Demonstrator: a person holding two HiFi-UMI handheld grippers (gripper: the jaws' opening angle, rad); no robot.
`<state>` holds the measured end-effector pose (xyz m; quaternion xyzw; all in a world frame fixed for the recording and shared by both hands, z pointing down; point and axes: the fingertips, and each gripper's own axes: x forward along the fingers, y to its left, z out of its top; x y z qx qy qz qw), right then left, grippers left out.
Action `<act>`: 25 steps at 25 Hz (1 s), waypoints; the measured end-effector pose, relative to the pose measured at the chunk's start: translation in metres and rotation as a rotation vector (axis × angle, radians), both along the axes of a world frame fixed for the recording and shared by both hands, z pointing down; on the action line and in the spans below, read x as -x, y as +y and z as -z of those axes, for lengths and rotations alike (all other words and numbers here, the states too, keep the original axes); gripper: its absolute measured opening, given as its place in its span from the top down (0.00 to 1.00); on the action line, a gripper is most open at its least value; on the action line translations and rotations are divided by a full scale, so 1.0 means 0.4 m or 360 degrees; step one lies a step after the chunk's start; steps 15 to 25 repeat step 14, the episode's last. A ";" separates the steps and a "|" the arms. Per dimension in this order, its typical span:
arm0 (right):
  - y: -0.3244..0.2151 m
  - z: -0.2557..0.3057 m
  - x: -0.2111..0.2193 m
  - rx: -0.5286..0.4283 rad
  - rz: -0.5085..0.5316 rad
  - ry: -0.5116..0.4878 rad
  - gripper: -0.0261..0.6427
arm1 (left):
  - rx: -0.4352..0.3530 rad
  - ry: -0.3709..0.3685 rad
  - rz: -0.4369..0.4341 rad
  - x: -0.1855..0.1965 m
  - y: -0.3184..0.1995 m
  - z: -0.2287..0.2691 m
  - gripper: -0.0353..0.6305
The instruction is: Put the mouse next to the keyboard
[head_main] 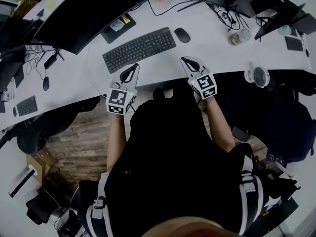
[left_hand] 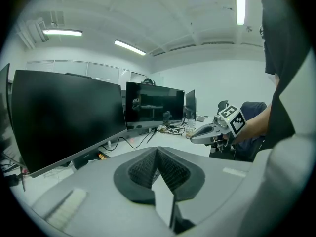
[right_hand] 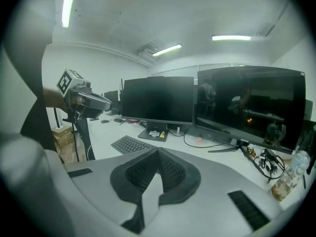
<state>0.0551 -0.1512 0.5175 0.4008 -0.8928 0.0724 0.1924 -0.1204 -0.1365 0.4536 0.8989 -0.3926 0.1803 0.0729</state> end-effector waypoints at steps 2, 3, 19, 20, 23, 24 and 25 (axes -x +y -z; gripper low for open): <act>0.009 -0.003 0.007 0.0004 0.0006 0.0000 0.96 | 0.0006 -0.0003 0.0006 0.010 0.008 -0.001 0.95; 0.012 -0.002 0.010 0.0002 0.0009 0.0002 0.96 | 0.0003 0.0000 0.0009 0.013 0.011 0.000 0.95; 0.021 0.001 0.038 -0.0007 0.0025 0.0004 0.96 | 0.0008 0.0004 0.0030 0.042 0.030 0.004 0.95; 0.021 0.001 0.038 -0.0007 0.0025 0.0004 0.96 | 0.0008 0.0004 0.0030 0.042 0.030 0.004 0.95; 0.021 0.001 0.038 -0.0007 0.0025 0.0004 0.96 | 0.0008 0.0004 0.0030 0.042 0.030 0.004 0.95; 0.021 0.001 0.038 -0.0007 0.0025 0.0004 0.96 | 0.0008 0.0004 0.0030 0.042 0.030 0.004 0.95; 0.021 0.001 0.038 -0.0007 0.0025 0.0004 0.96 | 0.0008 0.0004 0.0030 0.042 0.030 0.004 0.95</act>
